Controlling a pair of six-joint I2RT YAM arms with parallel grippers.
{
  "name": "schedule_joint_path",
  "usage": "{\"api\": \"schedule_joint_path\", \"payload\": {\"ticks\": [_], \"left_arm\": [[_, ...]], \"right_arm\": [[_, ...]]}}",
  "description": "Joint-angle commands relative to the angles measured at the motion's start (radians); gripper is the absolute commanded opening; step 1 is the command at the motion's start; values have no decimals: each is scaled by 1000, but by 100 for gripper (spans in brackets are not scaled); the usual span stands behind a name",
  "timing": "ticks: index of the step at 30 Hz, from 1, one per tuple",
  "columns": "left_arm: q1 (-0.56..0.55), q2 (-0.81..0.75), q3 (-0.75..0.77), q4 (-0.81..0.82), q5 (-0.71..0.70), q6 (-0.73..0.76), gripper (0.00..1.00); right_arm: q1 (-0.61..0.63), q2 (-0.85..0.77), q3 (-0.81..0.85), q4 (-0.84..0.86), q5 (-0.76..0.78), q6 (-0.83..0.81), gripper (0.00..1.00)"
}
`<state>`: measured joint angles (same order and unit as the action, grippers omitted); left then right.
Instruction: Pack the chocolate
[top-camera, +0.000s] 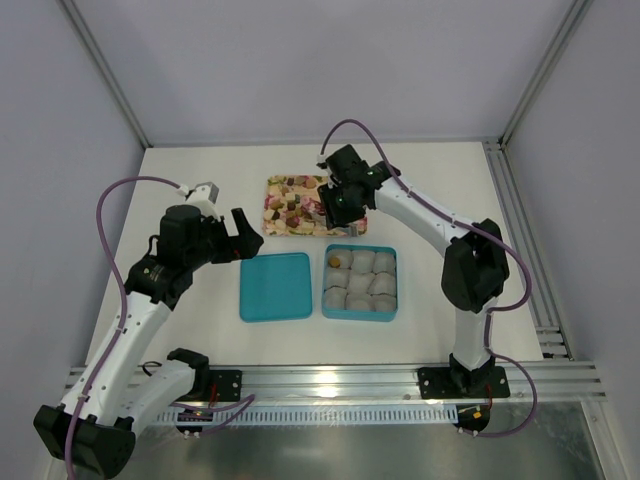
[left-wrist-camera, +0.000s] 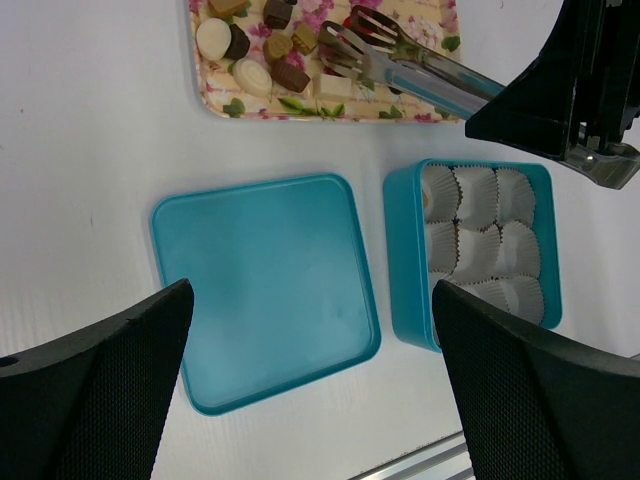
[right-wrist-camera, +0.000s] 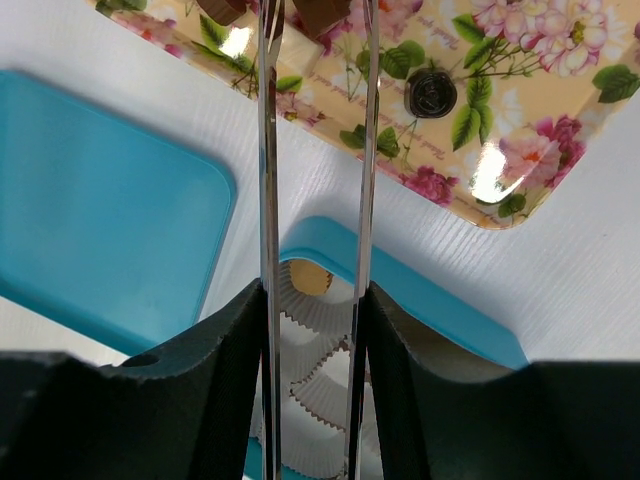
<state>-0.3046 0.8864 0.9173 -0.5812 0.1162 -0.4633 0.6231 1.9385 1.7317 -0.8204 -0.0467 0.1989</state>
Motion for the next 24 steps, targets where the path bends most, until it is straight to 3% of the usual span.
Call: {"api": "schedule_joint_path", "payload": {"ticks": [1, 14, 24], "left_arm": [[4, 0, -1, 18, -3, 5, 100], [2, 2, -1, 17, -6, 5, 100], [4, 2, 0, 17, -7, 5, 100]], "right_arm": [[10, 5, 52, 6, 14, -16, 45], [17, 28, 54, -14, 39, -30, 42], [17, 7, 55, -22, 42, -32, 27]]}}
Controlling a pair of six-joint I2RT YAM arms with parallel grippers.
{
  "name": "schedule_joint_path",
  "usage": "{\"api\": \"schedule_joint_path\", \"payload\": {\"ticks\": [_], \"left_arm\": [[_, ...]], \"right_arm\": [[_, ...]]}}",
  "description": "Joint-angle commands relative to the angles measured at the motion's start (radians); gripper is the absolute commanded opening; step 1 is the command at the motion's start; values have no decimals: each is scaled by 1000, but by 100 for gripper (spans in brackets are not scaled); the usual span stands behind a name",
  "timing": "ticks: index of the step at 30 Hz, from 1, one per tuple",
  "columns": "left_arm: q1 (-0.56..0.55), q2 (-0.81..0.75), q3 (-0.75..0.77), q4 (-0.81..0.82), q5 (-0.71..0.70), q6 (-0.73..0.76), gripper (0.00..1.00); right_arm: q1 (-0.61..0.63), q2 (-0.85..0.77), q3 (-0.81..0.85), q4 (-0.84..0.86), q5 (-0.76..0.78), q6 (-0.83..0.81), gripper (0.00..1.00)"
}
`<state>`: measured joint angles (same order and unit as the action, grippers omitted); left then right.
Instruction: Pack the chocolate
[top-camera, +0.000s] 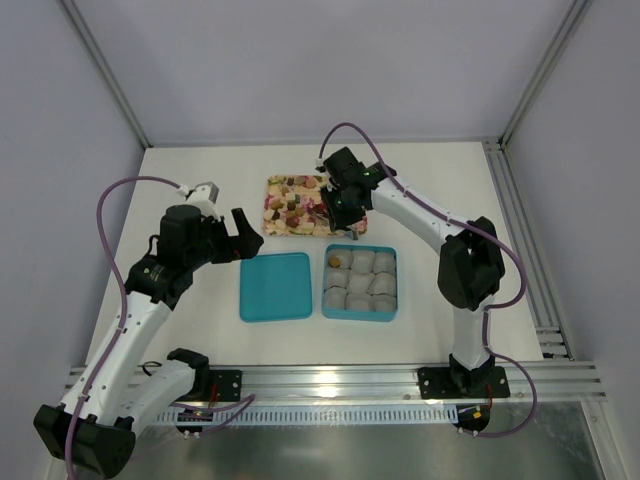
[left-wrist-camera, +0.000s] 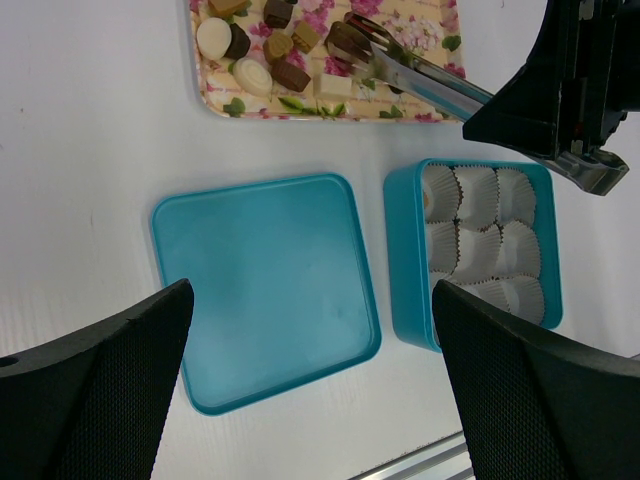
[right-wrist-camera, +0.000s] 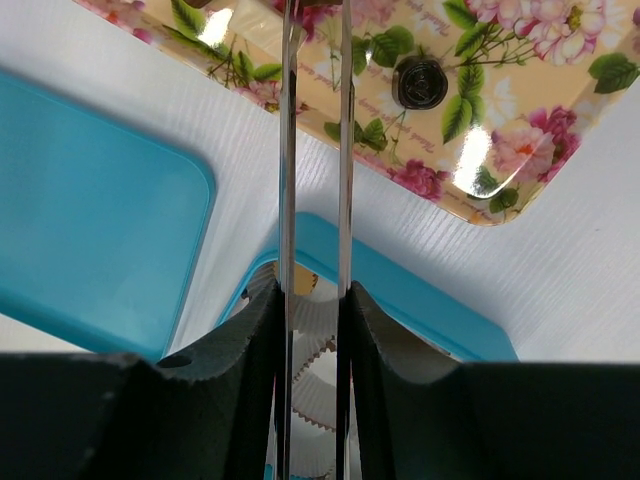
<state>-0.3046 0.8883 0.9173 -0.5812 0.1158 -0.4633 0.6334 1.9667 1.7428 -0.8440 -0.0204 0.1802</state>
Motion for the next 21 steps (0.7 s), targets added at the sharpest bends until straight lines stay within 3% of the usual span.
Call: {"api": "schedule_joint_path", "payload": {"ticks": [1, 12, 21], "left_arm": [[2, -3, 0, 17, -8, 5, 100], [2, -8, 0, 17, -5, 5, 100], [2, -6, 2, 18, 8, 3, 100]], "right_arm": [[5, -28, 47, 0, 26, -10, 27], [-14, -198, 26, -20, 63, 19, 26], [-26, -403, -141, -39, 40, 56, 26]]}}
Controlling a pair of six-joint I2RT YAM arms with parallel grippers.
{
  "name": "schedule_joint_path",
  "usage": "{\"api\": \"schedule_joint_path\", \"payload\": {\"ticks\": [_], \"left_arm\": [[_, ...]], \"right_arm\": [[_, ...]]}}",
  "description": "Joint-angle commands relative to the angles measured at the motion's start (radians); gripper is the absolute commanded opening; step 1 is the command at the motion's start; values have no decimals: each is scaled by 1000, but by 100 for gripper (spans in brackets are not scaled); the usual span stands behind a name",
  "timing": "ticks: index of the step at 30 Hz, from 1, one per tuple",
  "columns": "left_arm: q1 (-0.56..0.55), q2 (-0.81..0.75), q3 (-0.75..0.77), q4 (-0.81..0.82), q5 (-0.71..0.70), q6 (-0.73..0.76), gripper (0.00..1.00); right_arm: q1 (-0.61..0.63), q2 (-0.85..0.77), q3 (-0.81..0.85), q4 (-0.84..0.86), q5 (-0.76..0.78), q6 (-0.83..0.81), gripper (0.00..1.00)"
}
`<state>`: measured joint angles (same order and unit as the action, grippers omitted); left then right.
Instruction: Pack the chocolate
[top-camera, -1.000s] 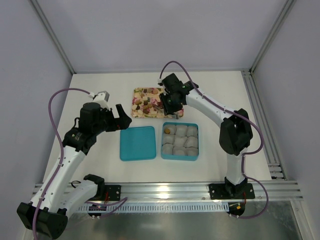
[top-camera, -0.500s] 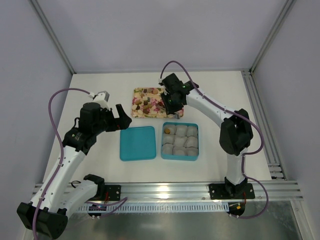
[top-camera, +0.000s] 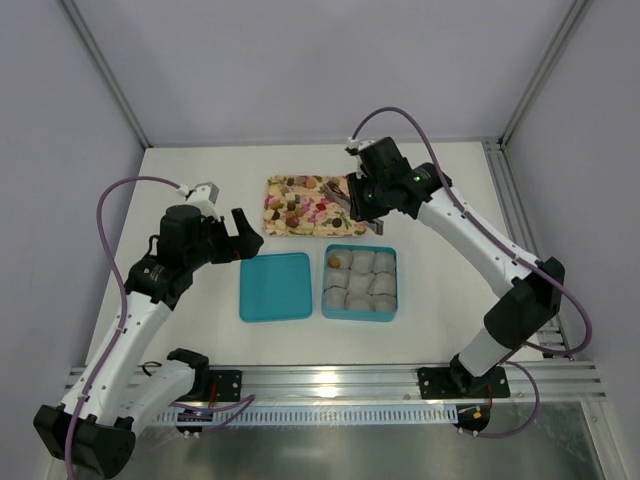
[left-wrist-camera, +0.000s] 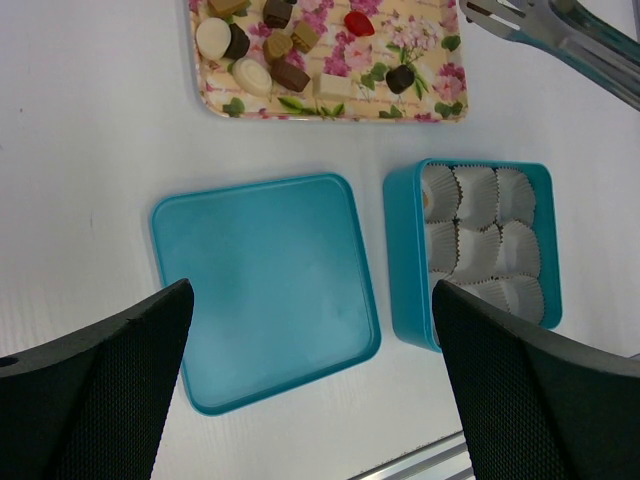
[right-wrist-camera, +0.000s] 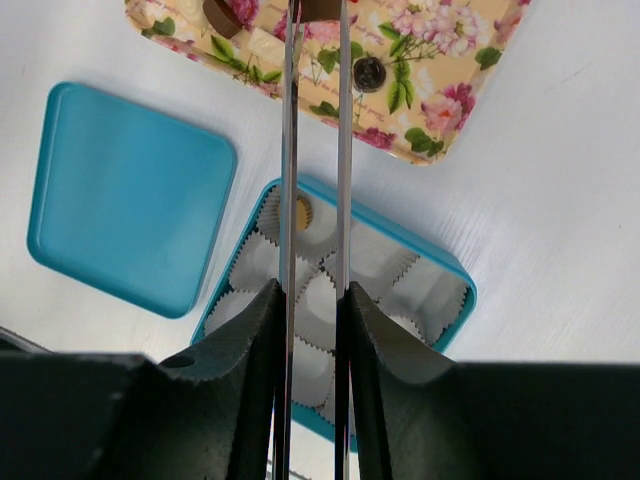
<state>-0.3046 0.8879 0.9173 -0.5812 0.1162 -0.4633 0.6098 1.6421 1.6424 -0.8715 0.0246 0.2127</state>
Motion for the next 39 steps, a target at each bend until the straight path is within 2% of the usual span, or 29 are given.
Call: {"api": "schedule_joint_path", "payload": {"ticks": [1, 8, 15, 20, 28, 31, 39], "left_arm": [[4, -7, 2, 17, 11, 3, 100], [2, -3, 3, 21, 23, 3, 100], [2, 2, 3, 24, 31, 2, 100], [2, 3, 3, 24, 34, 2, 100], [2, 2, 2, 23, 30, 3, 100], [4, -1, 2, 23, 28, 3, 100], [2, 0, 2, 23, 30, 3, 100]], "right_arm": [[-2, -128, -56, -18, -8, 28, 26], [-2, -367, -268, -78, -12, 70, 26], [-2, -507, -473, -90, -69, 123, 26], [-2, -519, -561, -57, -91, 140, 26], [-2, -473, -587, -9, -83, 139, 26], [-2, -470, -598, 2, -74, 142, 33], [-4, -475, -595, -17, -48, 137, 41]]}}
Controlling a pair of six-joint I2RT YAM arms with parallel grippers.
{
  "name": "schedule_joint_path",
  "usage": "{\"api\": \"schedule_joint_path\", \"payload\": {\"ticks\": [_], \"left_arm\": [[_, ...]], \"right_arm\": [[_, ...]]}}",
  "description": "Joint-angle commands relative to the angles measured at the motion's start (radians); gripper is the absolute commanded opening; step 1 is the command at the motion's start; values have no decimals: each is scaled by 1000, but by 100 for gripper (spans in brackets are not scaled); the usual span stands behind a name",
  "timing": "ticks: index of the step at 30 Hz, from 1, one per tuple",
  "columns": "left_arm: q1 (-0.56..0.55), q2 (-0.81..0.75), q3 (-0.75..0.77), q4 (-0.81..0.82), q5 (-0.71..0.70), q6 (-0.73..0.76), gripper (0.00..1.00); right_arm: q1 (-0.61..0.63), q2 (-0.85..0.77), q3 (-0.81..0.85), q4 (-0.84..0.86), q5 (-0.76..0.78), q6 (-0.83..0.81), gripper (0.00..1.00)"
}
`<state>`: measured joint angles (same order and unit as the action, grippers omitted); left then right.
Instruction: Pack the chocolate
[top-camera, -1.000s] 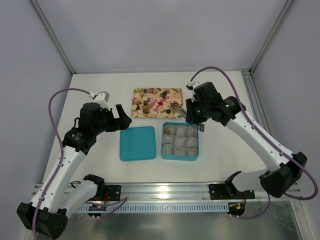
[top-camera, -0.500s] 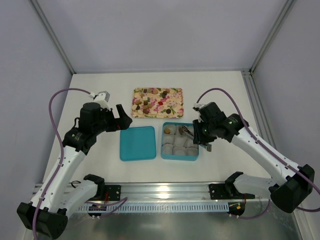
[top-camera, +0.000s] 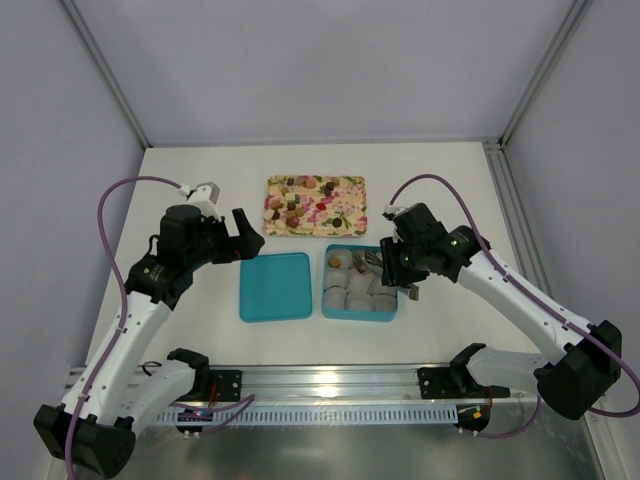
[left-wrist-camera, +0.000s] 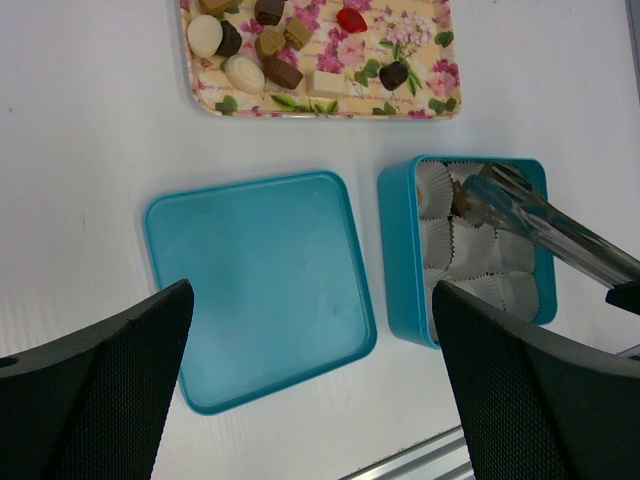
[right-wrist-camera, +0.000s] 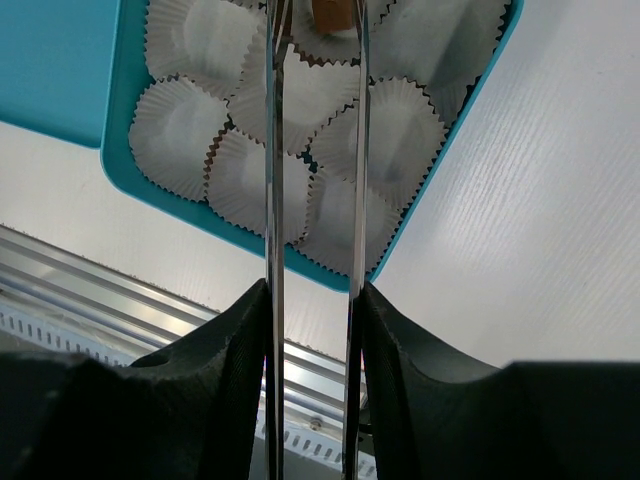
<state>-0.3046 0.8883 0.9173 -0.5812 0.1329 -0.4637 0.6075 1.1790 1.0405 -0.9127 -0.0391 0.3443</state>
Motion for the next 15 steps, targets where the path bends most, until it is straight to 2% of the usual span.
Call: {"api": "schedule_joint_path", "payload": {"ticks": [1, 8, 15], "left_arm": [[4, -2, 2, 21, 13, 2, 100], [4, -3, 0, 23, 13, 2, 100], [2, -3, 2, 23, 16, 3, 100]], "right_arm": [[0, -10, 10, 25, 16, 5, 42], [0, -22, 55, -21, 15, -7, 43], [1, -15, 219, -43, -34, -28, 41]]}}
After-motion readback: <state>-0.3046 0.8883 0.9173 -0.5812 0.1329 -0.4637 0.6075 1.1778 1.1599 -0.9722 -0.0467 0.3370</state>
